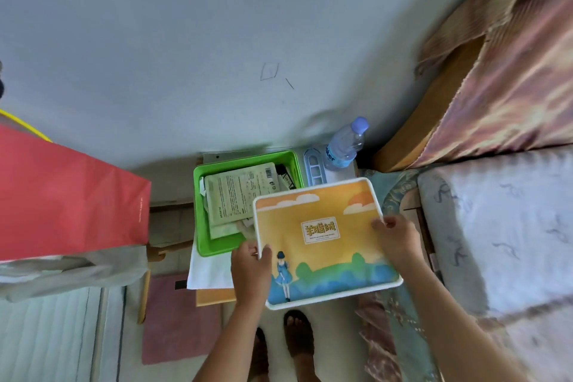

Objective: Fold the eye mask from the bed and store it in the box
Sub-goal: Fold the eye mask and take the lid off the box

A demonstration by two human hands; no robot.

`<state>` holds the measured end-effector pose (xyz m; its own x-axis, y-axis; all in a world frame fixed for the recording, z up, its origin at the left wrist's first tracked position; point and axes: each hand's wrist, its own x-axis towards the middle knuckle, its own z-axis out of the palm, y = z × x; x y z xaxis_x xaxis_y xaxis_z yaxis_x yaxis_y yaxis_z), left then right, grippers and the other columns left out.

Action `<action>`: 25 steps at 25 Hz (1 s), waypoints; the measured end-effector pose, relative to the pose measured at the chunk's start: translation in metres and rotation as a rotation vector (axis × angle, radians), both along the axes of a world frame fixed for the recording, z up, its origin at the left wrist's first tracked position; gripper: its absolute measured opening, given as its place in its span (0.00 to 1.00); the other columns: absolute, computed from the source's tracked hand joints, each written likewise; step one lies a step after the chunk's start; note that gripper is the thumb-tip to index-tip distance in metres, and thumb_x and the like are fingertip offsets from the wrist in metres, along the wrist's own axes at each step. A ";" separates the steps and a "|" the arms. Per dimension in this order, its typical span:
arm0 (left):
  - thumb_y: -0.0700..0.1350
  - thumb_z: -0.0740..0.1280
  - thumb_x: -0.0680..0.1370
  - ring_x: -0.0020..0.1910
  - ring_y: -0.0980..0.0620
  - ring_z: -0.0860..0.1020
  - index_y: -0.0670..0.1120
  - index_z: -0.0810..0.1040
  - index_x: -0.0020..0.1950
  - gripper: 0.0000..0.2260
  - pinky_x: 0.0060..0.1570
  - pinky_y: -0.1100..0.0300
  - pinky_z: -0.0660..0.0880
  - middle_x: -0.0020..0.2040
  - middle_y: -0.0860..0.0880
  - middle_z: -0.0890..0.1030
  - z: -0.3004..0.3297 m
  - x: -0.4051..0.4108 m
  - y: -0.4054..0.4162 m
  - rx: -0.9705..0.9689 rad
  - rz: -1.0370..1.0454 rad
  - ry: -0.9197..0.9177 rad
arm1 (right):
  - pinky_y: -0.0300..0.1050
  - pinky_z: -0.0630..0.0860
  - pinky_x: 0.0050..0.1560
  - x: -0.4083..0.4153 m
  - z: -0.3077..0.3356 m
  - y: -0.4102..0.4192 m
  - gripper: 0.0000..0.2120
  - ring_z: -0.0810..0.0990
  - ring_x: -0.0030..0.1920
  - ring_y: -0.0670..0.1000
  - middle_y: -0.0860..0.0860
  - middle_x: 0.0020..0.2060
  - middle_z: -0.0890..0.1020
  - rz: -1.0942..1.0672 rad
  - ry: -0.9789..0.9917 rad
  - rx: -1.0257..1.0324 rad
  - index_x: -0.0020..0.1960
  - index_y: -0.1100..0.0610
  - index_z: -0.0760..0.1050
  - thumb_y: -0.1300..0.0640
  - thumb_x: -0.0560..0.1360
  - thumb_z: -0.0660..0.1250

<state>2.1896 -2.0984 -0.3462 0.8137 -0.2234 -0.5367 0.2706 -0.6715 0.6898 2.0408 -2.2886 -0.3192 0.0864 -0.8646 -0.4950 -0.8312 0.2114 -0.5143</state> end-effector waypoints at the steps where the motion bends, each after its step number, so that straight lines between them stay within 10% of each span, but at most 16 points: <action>1: 0.42 0.67 0.74 0.45 0.47 0.77 0.41 0.78 0.49 0.07 0.45 0.57 0.71 0.49 0.43 0.79 -0.003 -0.015 -0.009 -0.014 -0.069 0.049 | 0.51 0.73 0.50 -0.017 -0.003 -0.007 0.17 0.77 0.51 0.61 0.62 0.53 0.79 0.003 0.048 0.005 0.59 0.63 0.74 0.54 0.74 0.66; 8: 0.39 0.66 0.73 0.40 0.56 0.80 0.52 0.75 0.54 0.13 0.30 0.76 0.72 0.45 0.50 0.81 -0.024 -0.083 -0.053 -0.172 -0.309 0.423 | 0.57 0.64 0.65 -0.098 -0.033 -0.026 0.28 0.68 0.63 0.66 0.66 0.62 0.71 -0.015 0.260 0.039 0.68 0.58 0.64 0.50 0.72 0.68; 13: 0.43 0.68 0.70 0.61 0.43 0.75 0.47 0.71 0.66 0.24 0.60 0.49 0.75 0.63 0.42 0.75 -0.049 -0.085 -0.070 -0.030 -0.397 0.507 | 0.58 0.64 0.65 -0.104 -0.054 -0.024 0.31 0.65 0.64 0.67 0.65 0.64 0.68 -0.019 0.254 0.109 0.71 0.51 0.61 0.47 0.72 0.68; 17: 0.44 0.67 0.73 0.70 0.45 0.66 0.45 0.58 0.75 0.32 0.59 0.61 0.66 0.74 0.44 0.63 -0.061 -0.075 -0.076 0.041 -0.390 0.501 | 0.58 0.62 0.68 -0.091 -0.073 -0.020 0.31 0.64 0.65 0.67 0.64 0.65 0.65 -0.025 0.200 0.173 0.72 0.50 0.60 0.48 0.72 0.67; 25: 0.46 0.63 0.76 0.73 0.43 0.59 0.44 0.58 0.74 0.28 0.69 0.50 0.65 0.74 0.42 0.56 -0.060 -0.075 -0.055 0.139 -0.388 0.325 | 0.60 0.60 0.71 -0.075 -0.068 -0.002 0.30 0.57 0.72 0.64 0.61 0.73 0.57 0.127 0.269 0.163 0.74 0.50 0.58 0.49 0.74 0.64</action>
